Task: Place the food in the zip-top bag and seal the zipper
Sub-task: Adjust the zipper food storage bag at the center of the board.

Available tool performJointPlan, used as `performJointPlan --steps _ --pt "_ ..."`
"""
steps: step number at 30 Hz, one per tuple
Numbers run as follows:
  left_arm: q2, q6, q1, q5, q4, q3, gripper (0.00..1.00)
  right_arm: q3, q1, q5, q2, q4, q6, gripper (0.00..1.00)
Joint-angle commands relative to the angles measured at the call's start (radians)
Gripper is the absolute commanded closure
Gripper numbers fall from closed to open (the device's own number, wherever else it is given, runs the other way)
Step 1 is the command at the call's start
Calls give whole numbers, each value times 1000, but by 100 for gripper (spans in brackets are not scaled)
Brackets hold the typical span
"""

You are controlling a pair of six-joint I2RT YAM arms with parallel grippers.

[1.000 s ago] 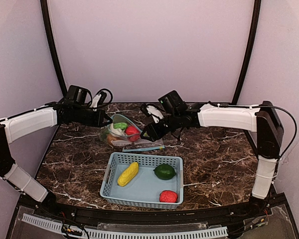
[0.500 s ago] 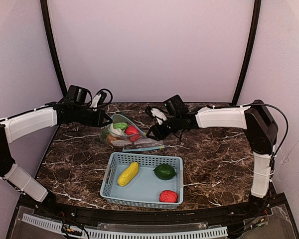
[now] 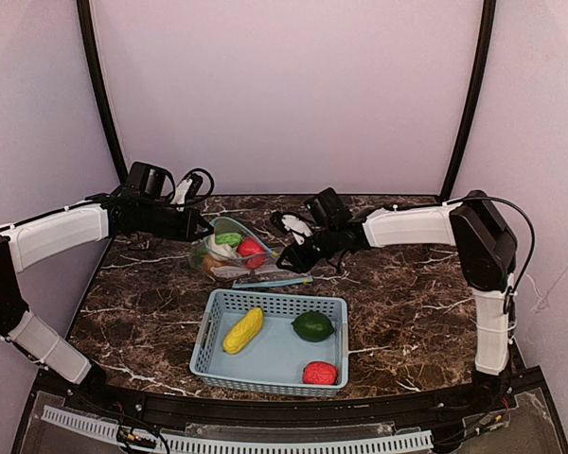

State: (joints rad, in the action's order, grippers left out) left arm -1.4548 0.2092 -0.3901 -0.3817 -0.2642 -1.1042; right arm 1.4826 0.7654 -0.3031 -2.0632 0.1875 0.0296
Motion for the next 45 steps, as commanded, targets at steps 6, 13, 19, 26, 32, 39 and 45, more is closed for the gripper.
performJointPlan --steps 6,13,19,26,32,39,45 --pt "5 -17 5 -6 -27 -8 99 56 -4 -23 -28 -12 41 69" --pt "0 -17 6 -4 -29 -8 99 81 -2 -33 -42 10 61 74" --pt "0 -16 5 -7 -27 -8 99 93 -2 -39 -48 22 65 79" --pt "5 -17 5 -8 -27 -8 99 92 -2 -43 -43 22 58 100" --pt "17 -24 8 16 -30 -10 99 91 -2 -49 24 34 61 100" --pt "46 -55 16 66 -56 -92 99 153 12 -3 157 221 134 100" --pt "68 -17 12 10 -89 -182 99 178 69 28 308 399 177 100"
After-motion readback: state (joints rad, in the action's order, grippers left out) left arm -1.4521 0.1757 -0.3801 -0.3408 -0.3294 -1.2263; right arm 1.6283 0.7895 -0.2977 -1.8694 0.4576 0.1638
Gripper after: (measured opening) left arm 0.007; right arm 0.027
